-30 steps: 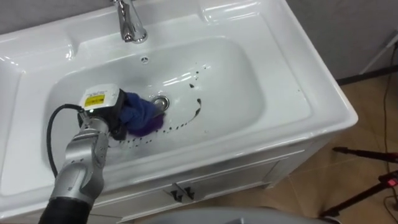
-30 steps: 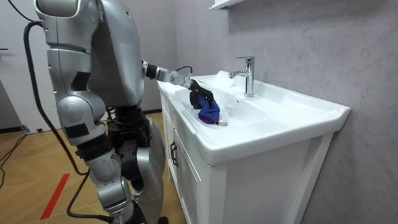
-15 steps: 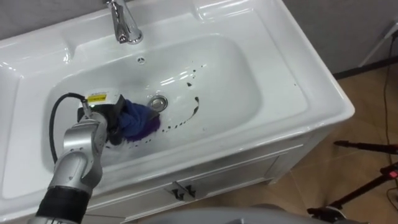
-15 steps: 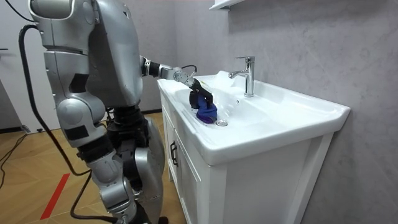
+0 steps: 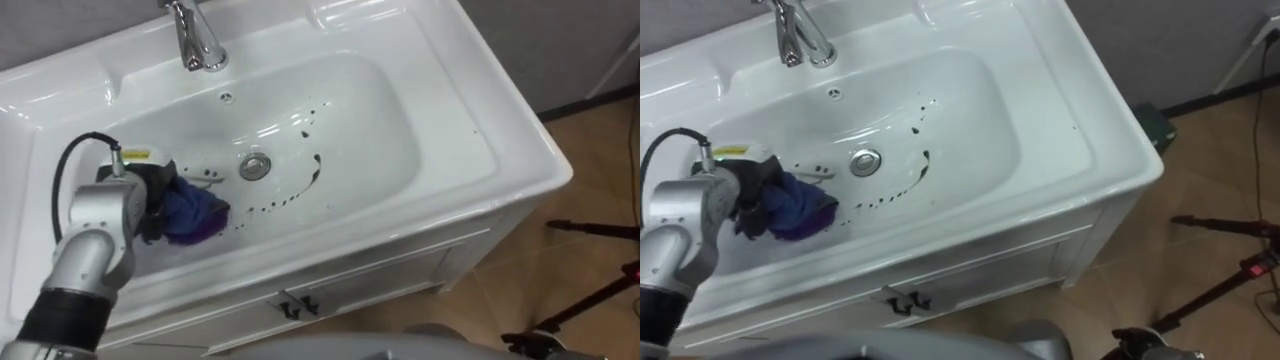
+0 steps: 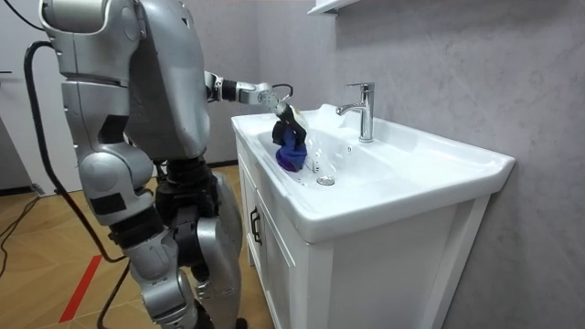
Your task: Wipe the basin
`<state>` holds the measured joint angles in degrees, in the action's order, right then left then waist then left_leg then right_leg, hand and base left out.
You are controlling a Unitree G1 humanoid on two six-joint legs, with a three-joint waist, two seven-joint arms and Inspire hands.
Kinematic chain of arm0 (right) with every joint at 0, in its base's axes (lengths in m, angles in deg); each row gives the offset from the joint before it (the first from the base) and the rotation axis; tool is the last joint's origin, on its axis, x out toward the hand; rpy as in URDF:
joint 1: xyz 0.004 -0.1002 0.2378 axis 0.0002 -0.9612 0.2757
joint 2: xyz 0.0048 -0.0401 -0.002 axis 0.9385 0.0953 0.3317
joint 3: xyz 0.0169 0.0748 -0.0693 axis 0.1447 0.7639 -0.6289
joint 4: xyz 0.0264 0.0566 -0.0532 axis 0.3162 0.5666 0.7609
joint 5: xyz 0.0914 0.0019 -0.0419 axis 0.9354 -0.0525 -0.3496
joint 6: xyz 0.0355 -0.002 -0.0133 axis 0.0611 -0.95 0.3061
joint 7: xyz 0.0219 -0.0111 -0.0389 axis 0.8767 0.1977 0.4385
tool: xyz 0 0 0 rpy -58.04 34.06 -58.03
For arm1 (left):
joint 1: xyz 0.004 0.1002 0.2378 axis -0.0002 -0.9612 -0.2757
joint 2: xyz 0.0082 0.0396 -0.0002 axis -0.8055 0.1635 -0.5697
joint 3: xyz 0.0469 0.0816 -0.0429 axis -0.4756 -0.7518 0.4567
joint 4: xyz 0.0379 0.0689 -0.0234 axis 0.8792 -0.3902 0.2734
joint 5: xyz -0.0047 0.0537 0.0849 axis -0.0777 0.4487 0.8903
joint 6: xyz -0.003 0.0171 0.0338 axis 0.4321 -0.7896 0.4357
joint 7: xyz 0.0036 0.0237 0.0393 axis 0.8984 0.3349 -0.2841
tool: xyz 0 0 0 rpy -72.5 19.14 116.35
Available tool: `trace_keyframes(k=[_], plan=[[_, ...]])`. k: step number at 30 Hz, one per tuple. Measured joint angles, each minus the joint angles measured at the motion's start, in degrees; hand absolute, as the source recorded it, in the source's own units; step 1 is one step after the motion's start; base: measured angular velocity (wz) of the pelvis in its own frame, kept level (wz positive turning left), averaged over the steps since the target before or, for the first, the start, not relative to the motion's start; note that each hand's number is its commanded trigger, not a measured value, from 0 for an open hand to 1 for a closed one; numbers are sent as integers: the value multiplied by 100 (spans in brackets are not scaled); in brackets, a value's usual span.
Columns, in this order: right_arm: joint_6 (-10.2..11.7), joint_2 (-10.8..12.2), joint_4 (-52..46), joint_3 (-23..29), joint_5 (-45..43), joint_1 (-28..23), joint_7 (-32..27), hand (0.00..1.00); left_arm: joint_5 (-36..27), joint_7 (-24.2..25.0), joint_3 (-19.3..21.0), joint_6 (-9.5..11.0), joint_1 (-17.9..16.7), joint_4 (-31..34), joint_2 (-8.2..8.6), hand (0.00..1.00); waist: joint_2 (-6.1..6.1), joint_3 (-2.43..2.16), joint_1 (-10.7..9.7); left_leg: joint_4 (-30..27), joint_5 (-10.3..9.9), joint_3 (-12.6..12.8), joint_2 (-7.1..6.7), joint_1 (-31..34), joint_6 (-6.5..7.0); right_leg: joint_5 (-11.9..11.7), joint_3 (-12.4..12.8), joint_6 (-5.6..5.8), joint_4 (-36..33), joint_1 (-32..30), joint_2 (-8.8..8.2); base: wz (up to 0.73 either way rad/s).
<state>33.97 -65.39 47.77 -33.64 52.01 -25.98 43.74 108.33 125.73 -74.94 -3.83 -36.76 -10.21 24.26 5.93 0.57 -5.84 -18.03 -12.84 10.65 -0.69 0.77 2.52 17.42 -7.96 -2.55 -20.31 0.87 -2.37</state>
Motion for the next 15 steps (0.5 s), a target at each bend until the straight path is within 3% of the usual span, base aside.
trace_keyframes(k=[7,12,15], plan=[[102,-66,-211,245,-165,7,122,0,119,734,108,-107,188,346,-427,100,85,26,3,-166,-6,-55,0,213,-10,83,-171,-29,-244,-199,-61,9],[243,-206,-71,243,-195,43,165,0,106,1082,118,-62,485,687,-954,100,164,-22,145,-233,-8,-41,33,245,-14,82,-321,-41,-259,-190,-83,5],[266,-215,61,234,-184,92,161,0,112,1234,176,-21,503,844,-1191,100,155,-16,186,-235,-7,-41,32,235,-16,93,-308,-45,-280,-191,-82,0]])
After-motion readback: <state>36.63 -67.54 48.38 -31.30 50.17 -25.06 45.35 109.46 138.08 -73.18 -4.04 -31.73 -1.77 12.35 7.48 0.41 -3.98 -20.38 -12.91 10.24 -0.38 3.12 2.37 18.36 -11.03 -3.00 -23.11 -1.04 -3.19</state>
